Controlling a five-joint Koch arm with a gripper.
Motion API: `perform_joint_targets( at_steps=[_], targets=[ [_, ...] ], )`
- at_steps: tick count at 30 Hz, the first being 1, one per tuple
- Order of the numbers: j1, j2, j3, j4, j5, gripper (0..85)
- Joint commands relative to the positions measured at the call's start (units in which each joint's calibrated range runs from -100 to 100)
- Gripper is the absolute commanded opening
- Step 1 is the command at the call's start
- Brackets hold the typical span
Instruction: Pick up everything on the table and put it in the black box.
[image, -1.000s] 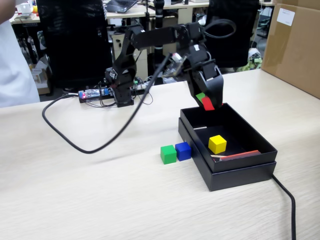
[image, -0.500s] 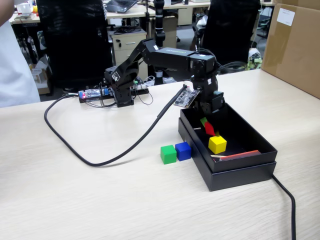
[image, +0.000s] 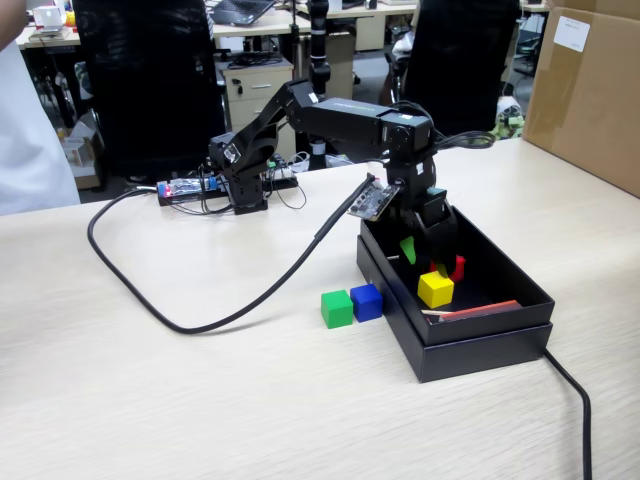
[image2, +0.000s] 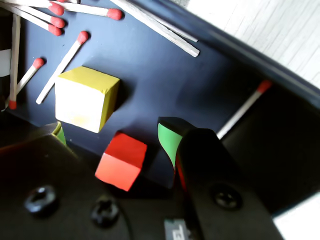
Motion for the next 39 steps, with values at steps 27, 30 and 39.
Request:
perform_joint_targets(
  at_steps=[27, 30, 39],
  targets=[
    [-13.6, -25.3, -17.0, -0.2, -3.9, 48.1],
    [-13.5, -18.5, -15.3, -0.2, -3.5, 48.3],
    [-13.2, -6.5, -9.9, -0.2, -2.9, 47.6]
  ],
)
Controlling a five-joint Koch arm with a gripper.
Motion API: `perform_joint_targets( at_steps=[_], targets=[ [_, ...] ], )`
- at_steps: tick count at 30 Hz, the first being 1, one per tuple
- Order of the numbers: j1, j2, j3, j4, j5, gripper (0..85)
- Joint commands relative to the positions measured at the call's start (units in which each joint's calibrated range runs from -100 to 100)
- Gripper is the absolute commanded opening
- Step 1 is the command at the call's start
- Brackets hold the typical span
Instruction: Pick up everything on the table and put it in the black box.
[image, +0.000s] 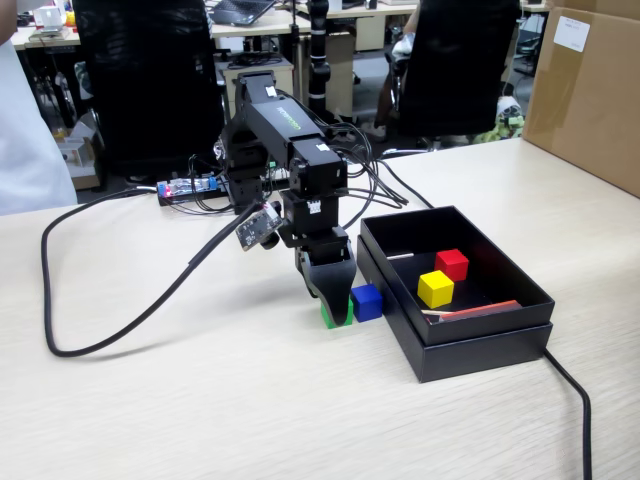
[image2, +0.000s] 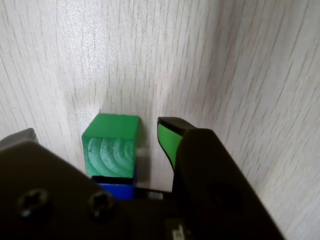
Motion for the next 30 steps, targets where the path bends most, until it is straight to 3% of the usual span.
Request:
perform_joint_targets(
  at_steps=[1, 4, 7, 12, 15, 23, 30],
  targets=[
    [0.2, 0.1, 4.8, -0.1, 0.3, 47.5],
    [0.5, 1.9, 6.4, -0.2, 0.6, 47.1],
    [0.6, 3.6, 7.4, -0.1, 0.8, 41.5],
    [0.5, 4.8, 9.5, -0.1, 0.9, 14.9],
    [0.4, 4.8, 10.2, -0.2, 0.9, 6.8],
    [-0.8, -20.6, 8.5, -0.6, 0.3, 6.8],
    [6.0, -25.3, 16.3, -0.7, 1.2, 6.9]
  ],
)
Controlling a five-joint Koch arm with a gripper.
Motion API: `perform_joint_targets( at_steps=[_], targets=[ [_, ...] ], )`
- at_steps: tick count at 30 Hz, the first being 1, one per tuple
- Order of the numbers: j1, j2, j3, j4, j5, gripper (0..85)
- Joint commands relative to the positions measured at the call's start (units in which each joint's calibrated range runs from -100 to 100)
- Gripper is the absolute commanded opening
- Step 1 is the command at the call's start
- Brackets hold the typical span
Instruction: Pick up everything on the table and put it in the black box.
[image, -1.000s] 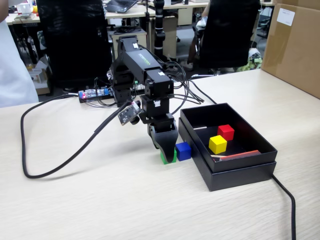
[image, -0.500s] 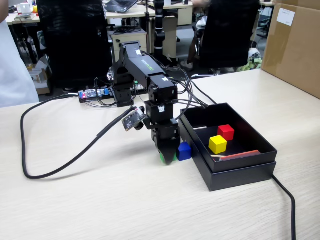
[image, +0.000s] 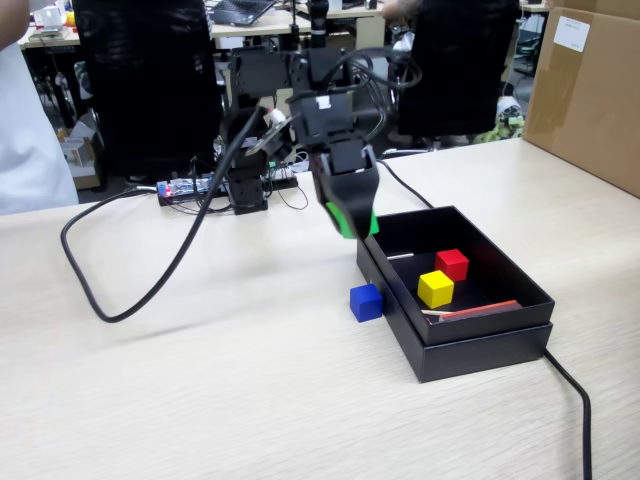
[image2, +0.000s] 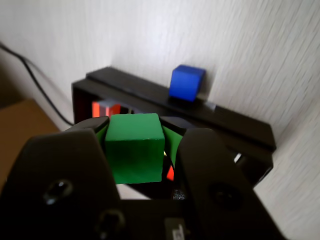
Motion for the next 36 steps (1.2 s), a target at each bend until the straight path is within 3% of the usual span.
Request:
perform_joint_targets(
  at_steps=[1, 9, 23, 25, 29, 32, 36],
  targets=[
    [2.5, 1.9, 8.8, 0.0, 1.1, 6.9],
    [7.0, 17.7, 13.6, 0.0, 2.8, 6.9],
    [7.8, 26.3, 6.5, -0.1, 3.2, 8.0],
    [8.0, 27.3, 6.6, -0.1, 3.3, 14.1],
    [8.8, 28.3, 6.6, -0.1, 3.4, 15.2],
    [9.1, 28.4, 6.0, -0.1, 3.6, 28.2],
    [9.0, 27.5, 6.0, -0.1, 3.5, 29.3]
  ],
)
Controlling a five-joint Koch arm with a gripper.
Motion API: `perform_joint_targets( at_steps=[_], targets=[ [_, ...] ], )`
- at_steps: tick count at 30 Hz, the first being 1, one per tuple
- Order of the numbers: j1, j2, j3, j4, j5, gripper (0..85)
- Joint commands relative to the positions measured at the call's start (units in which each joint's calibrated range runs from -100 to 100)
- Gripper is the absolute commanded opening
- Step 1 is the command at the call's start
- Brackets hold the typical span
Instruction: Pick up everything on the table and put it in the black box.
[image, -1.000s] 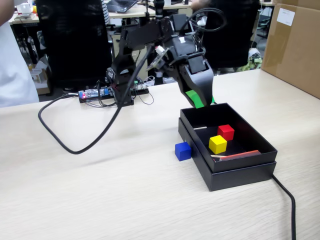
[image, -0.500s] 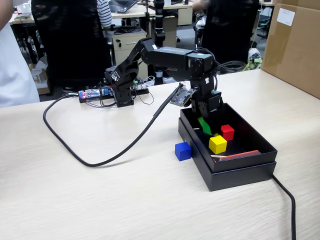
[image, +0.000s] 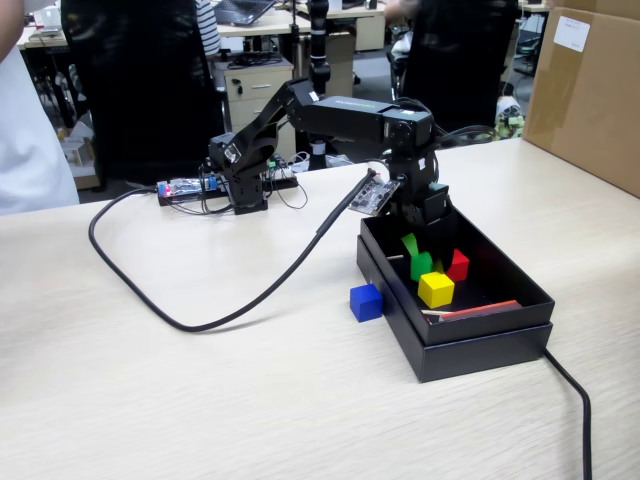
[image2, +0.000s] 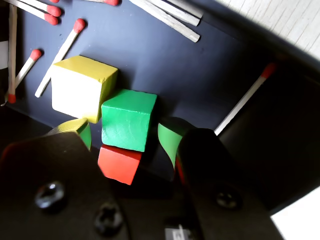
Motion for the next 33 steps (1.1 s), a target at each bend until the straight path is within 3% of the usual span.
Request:
perform_joint_targets(
  at_steps=[1, 4, 15, 21, 33],
  targets=[
    [0.1, -2.4, 2.2, -0.2, 0.0, 29.4],
    [-0.5, -7.4, 1.5, -1.0, 0.0, 38.6],
    [-9.5, -34.6, -5.5, -1.6, -3.5, 43.1],
    [-12.2, -33.7, -12.5, -1.6, -4.2, 46.7],
    [-9.8, -15.9, -12.0, -1.6, -2.8, 48.1]
  ],
)
